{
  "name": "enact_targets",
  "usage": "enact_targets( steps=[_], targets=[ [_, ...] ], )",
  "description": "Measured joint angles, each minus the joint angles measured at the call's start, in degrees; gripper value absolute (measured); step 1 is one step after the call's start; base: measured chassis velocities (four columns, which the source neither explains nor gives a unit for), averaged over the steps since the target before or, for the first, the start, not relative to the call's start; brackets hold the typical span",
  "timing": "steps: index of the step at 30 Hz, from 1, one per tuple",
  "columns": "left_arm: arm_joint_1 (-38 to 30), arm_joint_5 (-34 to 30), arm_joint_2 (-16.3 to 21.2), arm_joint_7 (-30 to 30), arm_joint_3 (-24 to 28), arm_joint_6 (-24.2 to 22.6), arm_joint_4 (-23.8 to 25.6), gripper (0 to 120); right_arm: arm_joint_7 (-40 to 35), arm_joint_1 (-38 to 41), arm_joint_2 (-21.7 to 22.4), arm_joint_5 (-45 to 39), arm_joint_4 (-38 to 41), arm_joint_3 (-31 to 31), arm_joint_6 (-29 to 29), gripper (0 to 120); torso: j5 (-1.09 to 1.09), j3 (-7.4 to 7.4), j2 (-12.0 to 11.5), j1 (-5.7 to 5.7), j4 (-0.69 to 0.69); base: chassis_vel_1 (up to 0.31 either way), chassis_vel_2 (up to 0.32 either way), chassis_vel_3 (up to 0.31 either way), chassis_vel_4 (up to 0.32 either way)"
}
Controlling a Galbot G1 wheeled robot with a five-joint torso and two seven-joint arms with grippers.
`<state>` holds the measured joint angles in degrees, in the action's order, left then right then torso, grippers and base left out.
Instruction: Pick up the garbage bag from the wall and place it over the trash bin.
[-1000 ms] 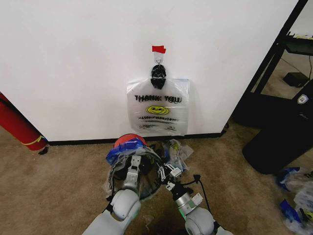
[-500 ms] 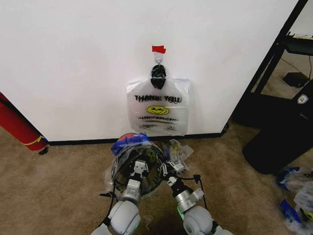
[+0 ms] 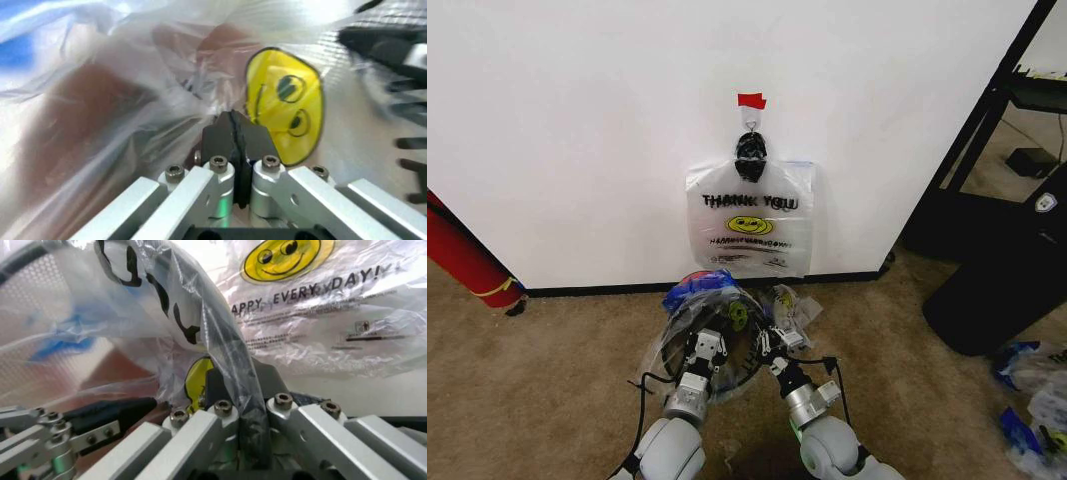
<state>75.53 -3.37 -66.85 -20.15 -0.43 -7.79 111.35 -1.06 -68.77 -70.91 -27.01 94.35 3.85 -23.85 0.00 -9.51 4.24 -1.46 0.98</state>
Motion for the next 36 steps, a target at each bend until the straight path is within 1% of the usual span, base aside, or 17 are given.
enact_targets(
  steps=[6,11,17,18,22,24,27,31,36],
  targets=[
    [-0.42,0.5,-0.95,-1.31,0.01,0.8,-0.03,0,0.13,-0.06,-0.06,0.61,-0.41,-0.05,0.0,0,0.0,0.0,0.0,0.0,0.0,0.0,0.0,0.0,0.0],
    [-1.53,0.8,-1.96,-2.43,0.03,0.37,-1.4,0,0.88,-0.59,0.22,1.16,-0.47,0.54,-0.09,0,0.0,0.0,0.0,0.0,0.0,0.0,0.0,0.0,0.0],
    [-3.75,2.69,-3.43,-4.57,0.52,-2.32,-5.62,0,3.48,-1.27,0.56,2.28,0.66,1.13,-1.31,0,0.0,0.0,0.0,0.0,0.0,0.0,0.0,0.0,0.0],
    [-3.75,2.69,-3.43,-4.57,0.52,-2.32,-5.62,0,3.48,-1.27,0.56,2.28,0.66,1.13,-1.31,0,0.0,0.0,0.0,0.0,0.0,0.0,0.0,0.0,0.0],
    [-5.11,3.98,-3.74,-5.72,0.49,-3.35,-8.14,0,4.55,-1.66,0.93,3.49,1.53,1.13,-2.17,0,0.0,0.0,0.0,0.0,0.0,0.0,0.0,0.0,0.0],
    [-6.17,4.51,-3.87,-6.3,0.18,-3.32,-9.75,0,5.34,-2.05,1.24,3.88,2.13,1.05,-2.57,0,0.0,0.0,0.0,0.0,0.0,0.0,0.0,0.0,0.0],
    [-7.07,4.62,-4.09,-6.78,-0.25,-3.08,-10.75,0,5.89,-2.33,1.4,4.32,2.33,0.96,-2.89,0,0.0,0.0,0.0,0.0,0.0,0.0,0.0,0.0,0.0],
    [-8.41,4.33,-4.24,-7.37,-0.96,-2.82,-11.51,0,6.53,-2.55,1.5,4.63,2.36,0.92,-3.21,0,0.0,0.0,0.0,0.0,0.0,0.0,0.0,0.0,0.0],
    [-8.42,3.46,-3.98,-7.4,-0.94,-2.73,-11.28,0,7.15,-2.43,1.45,4.56,2.32,0.98,-3.3,0,0.0,0.0,0.0,0.0,0.0,0.0,0.0,0.0,0.0]
  ],
)
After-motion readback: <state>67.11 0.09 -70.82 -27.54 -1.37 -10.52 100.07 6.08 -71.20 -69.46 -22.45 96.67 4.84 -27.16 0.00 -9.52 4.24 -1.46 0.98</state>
